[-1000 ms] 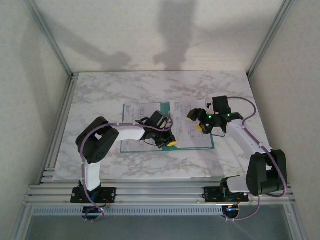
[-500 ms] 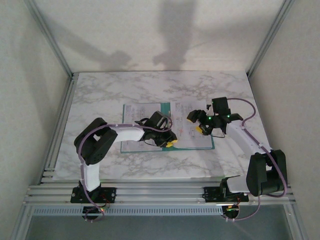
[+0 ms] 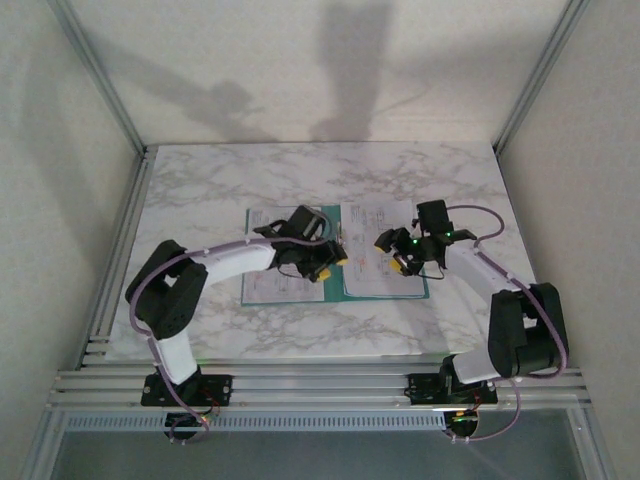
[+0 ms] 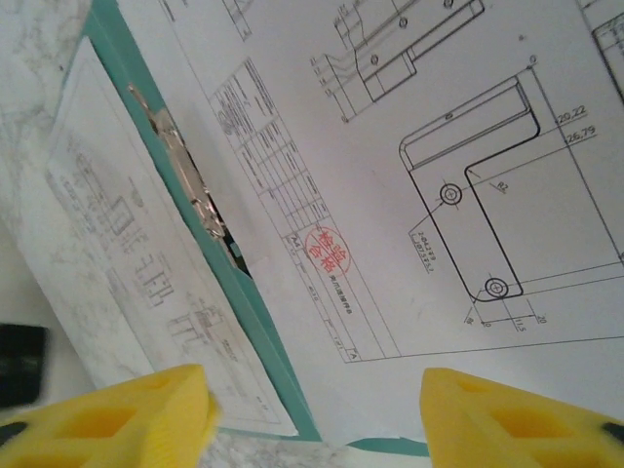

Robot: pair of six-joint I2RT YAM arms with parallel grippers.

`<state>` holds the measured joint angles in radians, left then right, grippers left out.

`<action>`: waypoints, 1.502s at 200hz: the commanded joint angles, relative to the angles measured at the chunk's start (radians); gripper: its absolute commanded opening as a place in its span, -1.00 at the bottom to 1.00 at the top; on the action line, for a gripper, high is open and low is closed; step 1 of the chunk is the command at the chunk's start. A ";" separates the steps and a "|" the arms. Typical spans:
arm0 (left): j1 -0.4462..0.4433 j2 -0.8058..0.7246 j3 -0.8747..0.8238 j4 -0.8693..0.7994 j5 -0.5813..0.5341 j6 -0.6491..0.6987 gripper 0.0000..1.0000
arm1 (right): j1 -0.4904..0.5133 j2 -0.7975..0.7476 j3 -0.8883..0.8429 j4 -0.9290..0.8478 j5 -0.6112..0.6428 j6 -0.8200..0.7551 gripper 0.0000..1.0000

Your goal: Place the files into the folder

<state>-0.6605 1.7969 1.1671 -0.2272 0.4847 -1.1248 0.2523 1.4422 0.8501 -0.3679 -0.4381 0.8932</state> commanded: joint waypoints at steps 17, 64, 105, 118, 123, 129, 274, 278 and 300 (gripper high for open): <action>0.111 0.009 0.051 -0.055 -0.061 0.051 -0.39 | 0.057 0.057 0.014 0.056 0.027 0.083 -0.12; 0.107 0.008 -0.028 -0.032 -0.037 0.066 -0.63 | 0.139 0.243 0.240 -0.047 0.125 0.034 -0.47; 0.083 -0.037 -0.120 0.007 -0.031 0.059 -0.68 | 0.141 0.396 0.453 -0.133 0.179 -0.042 -0.51; 0.067 -0.036 -0.129 0.026 -0.016 0.057 -0.67 | 0.141 0.424 0.497 -0.173 0.214 -0.051 -0.52; 0.059 -0.032 -0.126 0.031 -0.009 0.058 -0.66 | 0.141 0.431 0.507 -0.183 0.229 -0.052 -0.52; 0.050 -0.028 -0.121 0.035 -0.002 0.062 -0.62 | 0.140 0.433 0.513 -0.199 0.248 -0.049 -0.52; -0.001 -0.022 -0.163 0.049 -0.013 0.055 -0.63 | 0.145 0.460 0.491 -0.118 0.205 -0.029 -0.44; -0.001 -0.027 -0.169 0.046 -0.018 0.056 -0.64 | 0.147 0.473 0.504 -0.122 0.202 -0.034 -0.45; 0.011 -0.059 -0.211 0.043 -0.041 0.054 -0.69 | 0.154 0.556 0.614 -0.150 0.180 -0.059 -0.66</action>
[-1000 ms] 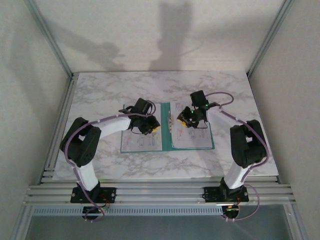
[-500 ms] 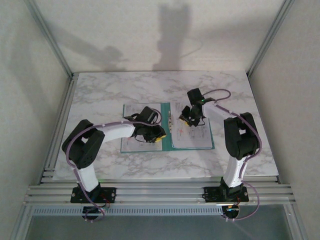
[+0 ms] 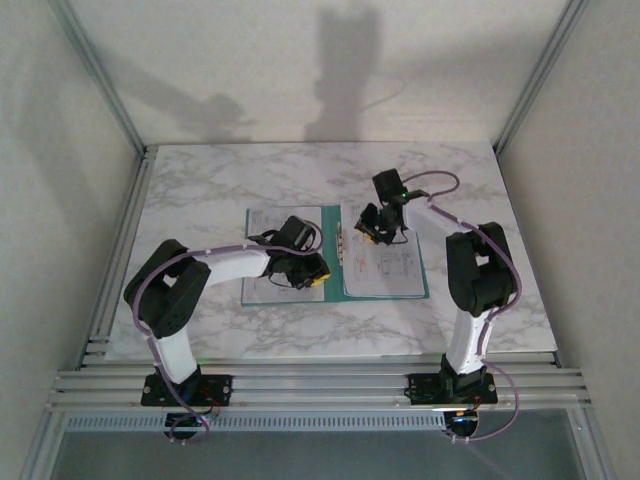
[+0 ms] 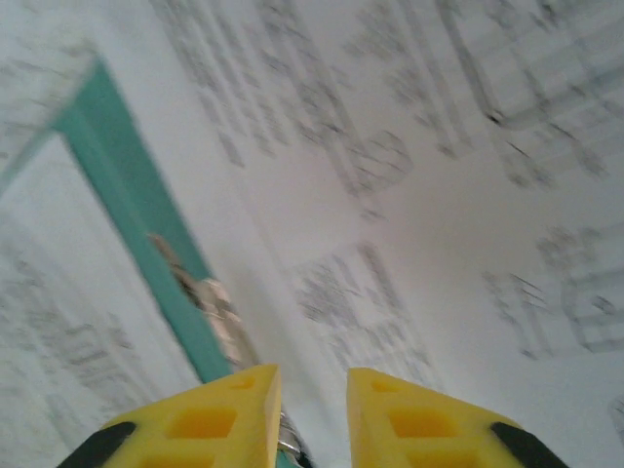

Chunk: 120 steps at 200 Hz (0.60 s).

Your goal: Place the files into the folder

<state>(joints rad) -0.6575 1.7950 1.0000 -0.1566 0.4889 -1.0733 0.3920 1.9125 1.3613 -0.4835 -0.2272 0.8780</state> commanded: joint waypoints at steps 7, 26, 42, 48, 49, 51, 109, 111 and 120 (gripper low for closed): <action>0.013 -0.066 -0.053 -0.032 -0.053 0.004 -0.71 | 0.018 0.115 0.141 -0.046 -0.037 -0.050 -0.73; 0.031 -0.085 -0.071 -0.046 -0.073 0.005 -0.76 | 0.025 0.192 0.235 -0.081 -0.046 -0.063 -0.84; 0.044 -0.095 -0.088 -0.041 -0.077 0.004 -0.78 | 0.032 0.244 0.307 -0.097 -0.054 -0.074 -0.88; 0.046 -0.095 -0.094 -0.040 -0.078 0.005 -0.78 | 0.035 0.264 0.335 -0.110 -0.055 -0.080 -0.89; 0.047 -0.095 -0.095 -0.040 -0.078 0.005 -0.78 | 0.035 0.266 0.338 -0.112 -0.056 -0.081 -0.89; 0.047 -0.095 -0.097 -0.040 -0.080 0.006 -0.78 | 0.036 0.273 0.349 -0.114 -0.056 -0.083 -0.90; 0.048 -0.093 -0.164 -0.006 -0.095 -0.010 -0.80 | 0.041 0.376 0.498 -0.207 -0.034 -0.107 -0.91; 0.048 -0.093 -0.166 -0.005 -0.096 -0.011 -0.80 | 0.039 0.377 0.500 -0.209 -0.034 -0.107 -0.91; 0.048 -0.092 -0.170 0.000 -0.094 -0.011 -0.80 | 0.039 0.387 0.512 -0.215 -0.034 -0.111 -0.91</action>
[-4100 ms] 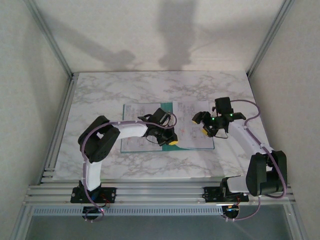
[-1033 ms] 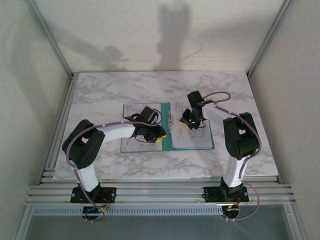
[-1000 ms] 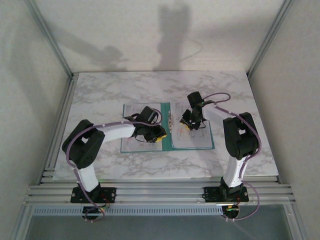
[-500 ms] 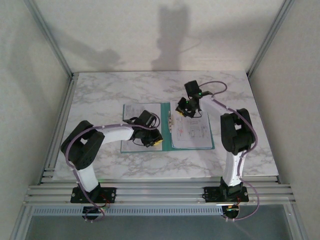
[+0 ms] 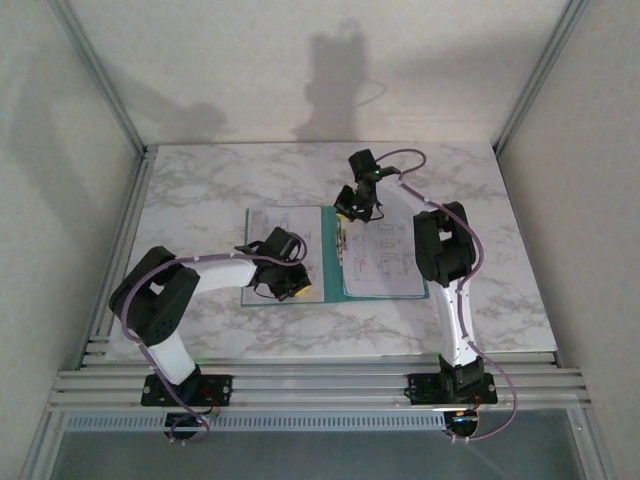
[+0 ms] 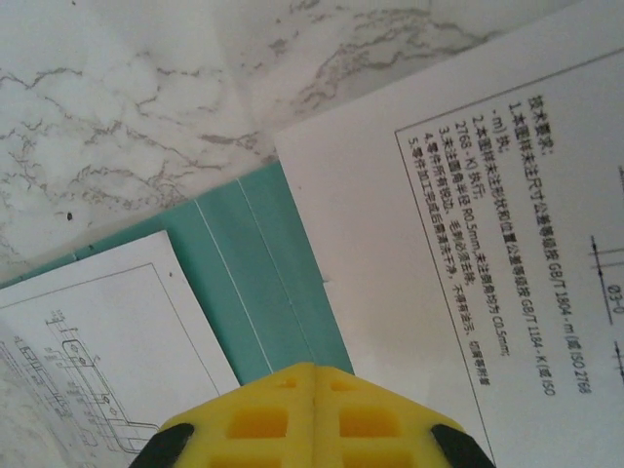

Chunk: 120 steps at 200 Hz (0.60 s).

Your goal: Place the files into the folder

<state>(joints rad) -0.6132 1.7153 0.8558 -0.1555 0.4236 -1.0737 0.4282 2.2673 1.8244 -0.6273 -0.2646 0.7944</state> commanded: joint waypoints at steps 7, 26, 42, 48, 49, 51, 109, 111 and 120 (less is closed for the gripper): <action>0.004 -0.012 -0.029 -0.001 -0.028 -0.011 -0.81 | 0.003 0.043 0.059 -0.079 0.001 -0.028 -0.91; 0.004 -0.006 -0.030 -0.002 -0.025 -0.008 -0.81 | 0.003 0.066 0.087 -0.092 -0.016 -0.035 -0.91; 0.004 -0.004 -0.029 -0.001 -0.025 -0.009 -0.81 | 0.003 0.074 0.097 -0.099 -0.022 -0.040 -0.91; 0.004 -0.003 -0.028 0.000 -0.026 -0.009 -0.81 | 0.004 0.077 0.102 -0.105 -0.022 -0.041 -0.91; 0.003 -0.003 -0.028 0.000 -0.025 -0.009 -0.81 | 0.004 0.078 0.103 -0.106 -0.022 -0.041 -0.91; 0.004 -0.002 -0.028 -0.001 -0.026 -0.009 -0.81 | 0.003 0.079 0.105 -0.108 -0.025 -0.041 -0.91; 0.004 0.007 -0.023 0.004 -0.021 -0.013 -0.81 | 0.004 0.075 0.102 -0.109 -0.048 -0.045 -0.92; 0.004 0.007 -0.024 0.005 -0.021 -0.014 -0.81 | 0.004 0.073 0.102 -0.108 -0.049 -0.044 -0.93; 0.004 0.010 -0.026 0.007 -0.019 -0.015 -0.81 | 0.004 0.067 0.102 -0.104 -0.055 -0.044 -0.93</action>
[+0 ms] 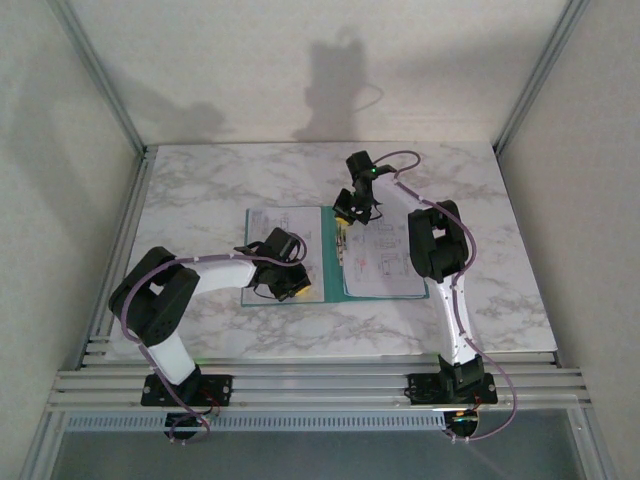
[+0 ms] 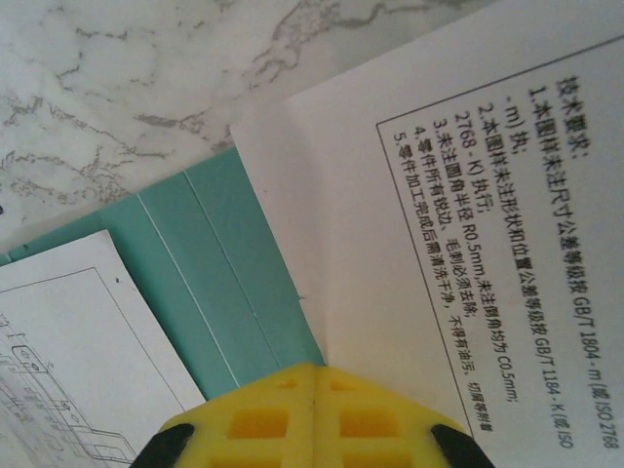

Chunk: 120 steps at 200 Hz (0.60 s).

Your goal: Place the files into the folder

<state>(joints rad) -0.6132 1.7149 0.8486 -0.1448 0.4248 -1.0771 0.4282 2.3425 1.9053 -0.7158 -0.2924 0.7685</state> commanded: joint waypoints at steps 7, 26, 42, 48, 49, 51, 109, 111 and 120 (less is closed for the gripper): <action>0.003 0.012 -0.019 -0.002 -0.023 -0.013 -0.81 | 0.003 -0.013 0.021 -0.017 -0.029 -0.020 -0.94; 0.004 0.015 -0.022 0.004 -0.022 -0.022 -0.81 | 0.004 -0.030 0.017 -0.011 -0.045 -0.024 -0.95; 0.004 0.018 -0.025 0.012 -0.022 -0.033 -0.82 | 0.003 -0.048 0.007 -0.007 -0.060 -0.026 -0.96; 0.003 0.018 -0.028 0.014 -0.024 -0.038 -0.82 | 0.003 -0.057 0.002 -0.003 -0.063 -0.025 -0.96; 0.003 0.018 -0.028 0.014 -0.024 -0.039 -0.82 | 0.004 -0.059 0.000 -0.003 -0.063 -0.025 -0.96; 0.003 0.018 -0.028 0.015 -0.025 -0.041 -0.82 | 0.003 -0.062 -0.003 -0.004 -0.063 -0.026 -0.96; 0.002 0.024 -0.039 0.033 -0.035 -0.079 -0.87 | 0.005 -0.172 -0.114 0.031 -0.099 -0.030 -0.96; 0.001 0.024 -0.039 0.034 -0.034 -0.079 -0.87 | 0.005 -0.176 -0.121 0.034 -0.102 -0.029 -0.96; 0.001 0.023 -0.036 0.034 -0.035 -0.082 -0.87 | 0.006 -0.197 -0.148 0.044 -0.109 -0.027 -0.96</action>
<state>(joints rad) -0.6132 1.7157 0.8345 -0.1005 0.4248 -1.1320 0.4282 2.2219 1.8164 -0.6884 -0.3637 0.7532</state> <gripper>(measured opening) 0.069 0.042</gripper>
